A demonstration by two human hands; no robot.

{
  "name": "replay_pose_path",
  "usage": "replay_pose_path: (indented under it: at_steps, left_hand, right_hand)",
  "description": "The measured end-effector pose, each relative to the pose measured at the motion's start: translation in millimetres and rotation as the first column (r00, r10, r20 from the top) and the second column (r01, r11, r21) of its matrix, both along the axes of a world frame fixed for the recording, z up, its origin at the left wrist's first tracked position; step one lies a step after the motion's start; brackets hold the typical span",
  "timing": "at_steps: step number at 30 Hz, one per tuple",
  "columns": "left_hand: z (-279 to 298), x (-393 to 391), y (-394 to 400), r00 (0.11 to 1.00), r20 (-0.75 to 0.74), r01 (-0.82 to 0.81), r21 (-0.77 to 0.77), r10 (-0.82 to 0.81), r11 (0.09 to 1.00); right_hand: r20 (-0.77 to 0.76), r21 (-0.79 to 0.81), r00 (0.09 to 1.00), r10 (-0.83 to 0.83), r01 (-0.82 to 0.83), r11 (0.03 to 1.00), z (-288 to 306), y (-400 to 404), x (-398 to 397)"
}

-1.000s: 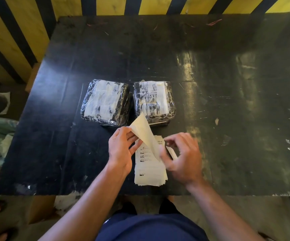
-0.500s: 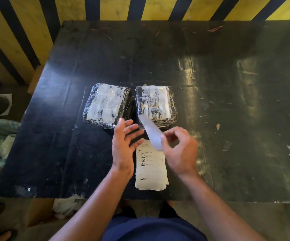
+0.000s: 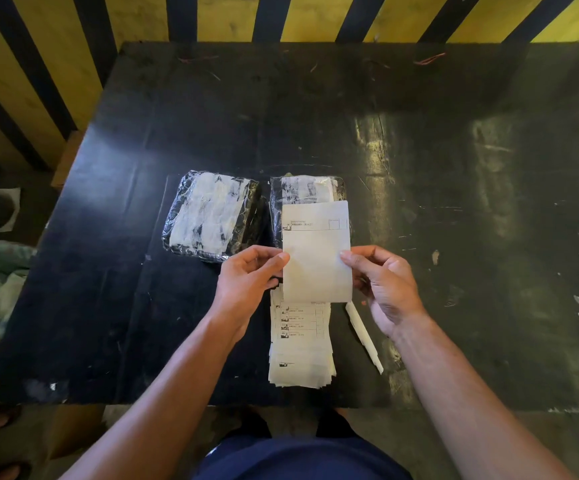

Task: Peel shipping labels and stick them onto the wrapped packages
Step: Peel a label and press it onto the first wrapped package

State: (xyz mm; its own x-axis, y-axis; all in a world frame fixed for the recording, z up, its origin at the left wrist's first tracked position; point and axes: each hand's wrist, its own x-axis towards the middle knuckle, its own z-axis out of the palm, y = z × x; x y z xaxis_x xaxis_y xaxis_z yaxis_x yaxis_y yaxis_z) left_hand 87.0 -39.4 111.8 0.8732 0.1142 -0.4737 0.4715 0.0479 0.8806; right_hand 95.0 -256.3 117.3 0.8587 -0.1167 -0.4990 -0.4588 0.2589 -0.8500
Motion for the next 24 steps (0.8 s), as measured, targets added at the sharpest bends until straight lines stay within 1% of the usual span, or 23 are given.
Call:
replay_pose_path:
  at_steps: [1,2,3,4,5,7,9,14,16,21,24]
  left_hand:
    - [-1.1,2.2,-1.1,1.0,0.009,-0.011,0.026,0.01,1.0]
    - [-1.6,5.1,-2.8,1.0,0.021,-0.019,0.067,0.017,0.998]
    - [-2.1,8.3,-4.9,0.999,0.033,-0.026,0.116,0.022,0.993]
    - [-2.1,12.6,-7.5,0.999,0.041,-0.038,0.159,0.032,0.987]
    - [-2.1,18.1,-10.0,0.998,0.046,-0.053,0.19,0.045,0.98]
    - [-1.8,33.3,-14.2,0.996,0.047,-0.078,0.201,0.07,0.976]
    - [-2.2,53.0,-15.9,0.995,0.043,-0.096,0.206,0.089,0.974]
    - [-8.4,106.3,-12.8,0.997,-0.001,-0.072,0.374,0.078,0.925]
    - [-12.9,121.4,-11.8,0.998,-0.023,-0.043,0.41,0.058,0.911]
    - [-26.9,141.9,-10.9,0.998,-0.052,-0.012,0.477,0.042,0.879]
    - [-33.6,145.3,-10.7,0.997,-0.062,-0.006,0.485,0.041,0.874]
  right_hand:
    - [0.024,-0.086,1.0,-0.011,0.013,0.996,-2.2,0.9,2.2]
    - [0.059,-0.207,0.998,-0.019,0.031,0.978,-5.1,2.2,5.7]
    - [0.102,-0.329,0.995,-0.019,0.052,0.943,-8.5,3.8,9.6]
    - [0.144,-0.42,0.989,-0.015,0.075,0.904,-11.3,6.4,14.5]
    - [0.175,-0.468,0.984,-0.019,0.1,0.878,-13.5,9.3,20.7]
    - [0.199,-0.486,0.979,-0.043,0.136,0.863,-16.2,14.8,36.7]
    - [0.177,-0.485,0.982,-0.063,0.143,0.863,-18.7,19.3,55.8]
    - [0.08,-0.514,0.996,-0.051,0.085,0.854,-26.2,26.7,99.8]
    - [0.045,-0.532,0.998,-0.049,0.066,0.844,-30.2,27.3,113.1]
    - [0.008,-0.577,0.999,-0.034,0.033,0.816,-38.7,28.5,131.6]
    - [-0.001,-0.603,1.0,-0.023,0.018,0.797,-41.5,29.0,133.7]
